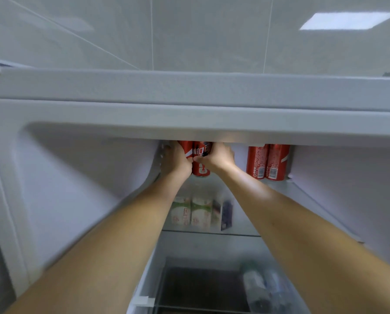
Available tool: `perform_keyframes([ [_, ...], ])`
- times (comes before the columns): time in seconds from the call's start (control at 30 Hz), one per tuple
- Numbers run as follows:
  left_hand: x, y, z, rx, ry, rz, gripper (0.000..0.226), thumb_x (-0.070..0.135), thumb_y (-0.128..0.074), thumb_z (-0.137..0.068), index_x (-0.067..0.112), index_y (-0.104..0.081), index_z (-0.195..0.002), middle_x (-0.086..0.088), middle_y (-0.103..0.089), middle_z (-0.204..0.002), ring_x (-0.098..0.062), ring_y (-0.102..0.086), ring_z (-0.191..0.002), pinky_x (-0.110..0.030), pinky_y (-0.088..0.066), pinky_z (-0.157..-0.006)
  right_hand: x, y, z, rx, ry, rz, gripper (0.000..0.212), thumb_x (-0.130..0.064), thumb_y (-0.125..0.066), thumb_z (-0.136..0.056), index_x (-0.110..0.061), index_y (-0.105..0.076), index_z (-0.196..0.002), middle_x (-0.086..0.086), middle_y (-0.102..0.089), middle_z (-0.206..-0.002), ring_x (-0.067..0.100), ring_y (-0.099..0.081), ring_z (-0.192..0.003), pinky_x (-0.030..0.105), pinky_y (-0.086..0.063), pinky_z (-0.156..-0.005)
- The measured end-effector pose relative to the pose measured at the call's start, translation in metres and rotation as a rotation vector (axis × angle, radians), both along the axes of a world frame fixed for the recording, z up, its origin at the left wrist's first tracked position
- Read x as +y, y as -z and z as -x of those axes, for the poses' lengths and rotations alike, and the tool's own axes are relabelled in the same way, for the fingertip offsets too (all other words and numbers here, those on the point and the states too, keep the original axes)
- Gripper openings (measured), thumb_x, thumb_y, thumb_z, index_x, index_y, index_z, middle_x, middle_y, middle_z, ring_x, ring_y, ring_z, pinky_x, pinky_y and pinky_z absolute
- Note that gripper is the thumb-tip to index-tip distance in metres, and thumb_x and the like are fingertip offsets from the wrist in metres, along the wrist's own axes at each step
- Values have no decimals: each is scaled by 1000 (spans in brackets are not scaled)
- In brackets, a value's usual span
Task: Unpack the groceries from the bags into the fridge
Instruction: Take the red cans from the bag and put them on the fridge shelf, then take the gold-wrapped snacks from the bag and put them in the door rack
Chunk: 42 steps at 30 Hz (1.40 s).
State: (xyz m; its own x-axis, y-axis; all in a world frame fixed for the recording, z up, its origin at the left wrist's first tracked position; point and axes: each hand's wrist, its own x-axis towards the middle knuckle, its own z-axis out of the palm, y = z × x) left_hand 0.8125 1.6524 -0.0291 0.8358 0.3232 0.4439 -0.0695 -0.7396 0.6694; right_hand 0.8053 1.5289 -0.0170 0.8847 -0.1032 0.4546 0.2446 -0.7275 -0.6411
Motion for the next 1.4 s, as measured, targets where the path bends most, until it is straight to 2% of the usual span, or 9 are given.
perform_keyframes([
  [0.17, 1, -1, 4, -39, -4, -31, 86, 33, -80, -85, 4, -31, -149, -21, -45, -146, -40, -48, -133, -49, -46, -105, -1, 0, 12, 8, -10, 34, 39, -38, -84, -83, -18, -59, -106, 8, -70, -115, 27, -66, -108, 32, -50, -84],
  [0.3, 0, 1, 34, 11, -21, -56, 85, 28, -77, -86, 2, -28, -150, -24, -32, -155, -42, -38, -141, -50, -42, -110, 1, 11, 34, 23, 29, 97, 63, -49, -80, -79, -11, -53, -120, 11, -63, -115, 33, -63, -110, 41, -56, -87],
  [0.43, 2, 7, 79, 18, 35, -73, 76, 26, -75, -85, 5, -33, -144, -25, -34, -151, -44, -40, -138, -53, -45, -102, 2, 23, 79, 32, 89, 223, 59, -53, -69, -88, -13, -50, -126, 12, -57, -121, 32, -53, -118, 50, -54, -94],
  [0.6, 4, 10, 143, 27, 136, -217, 81, 32, -78, -82, 12, -34, -146, -16, -46, -135, -34, -51, -124, -41, -46, -86, 1, 35, 145, 20, 33, 276, 45, -47, -60, -97, -20, -53, -132, 3, -57, -124, 23, -52, -121, 46, -52, -96],
  [0.7, 5, 14, 197, -3, 134, -293, 67, 27, -71, -85, 15, -41, -143, -10, -50, -129, -30, -56, -117, -34, -43, -79, -2, 41, 194, -41, 8, 277, 44, -45, -56, -98, -19, -59, -133, 3, -60, -128, 23, -53, -122, 40, -52, -91],
  [0.83, 13, 33, 289, -190, 117, -396, 50, 29, -61, -93, 17, -48, -140, -6, -54, -130, -25, -55, -121, -34, -49, -83, -2, 59, 258, -226, -74, 166, 33, -38, -64, -95, -18, -67, -121, 0, -67, -121, 22, -57, -114, 37, -51, -85],
  [0.97, 31, 52, 381, -277, 42, -417, 49, 32, -61, -94, 23, -50, -141, 3, -53, -131, -19, -52, -120, -28, -46, -82, 5, 83, 329, -353, -240, 37, 19, -39, -64, -94, -26, -67, -108, -11, -67, -108, 14, -57, -105, 35, -50, -85],
  [1.07, 43, 70, 463, -309, -118, -412, 49, 32, -63, -90, 26, -54, -138, 8, -54, -124, -17, -54, -116, -29, -49, -74, 20, 101, 388, -387, -401, -84, 19, -39, -62, -93, -27, -67, -106, -17, -65, -105, 7, -59, -104, 25, -48, -86],
  [1.4, 39, 135, 799, 29, -770, -444, 53, 43, -56, -86, 29, -56, -137, 12, -57, -127, -15, -56, -118, -33, -55, -73, 99, 161, 631, -320, -1199, -141, 17, -22, -67, -90, -21, -69, -107, -13, -65, -103, 12, -60, -102, 11, -40, -86],
])
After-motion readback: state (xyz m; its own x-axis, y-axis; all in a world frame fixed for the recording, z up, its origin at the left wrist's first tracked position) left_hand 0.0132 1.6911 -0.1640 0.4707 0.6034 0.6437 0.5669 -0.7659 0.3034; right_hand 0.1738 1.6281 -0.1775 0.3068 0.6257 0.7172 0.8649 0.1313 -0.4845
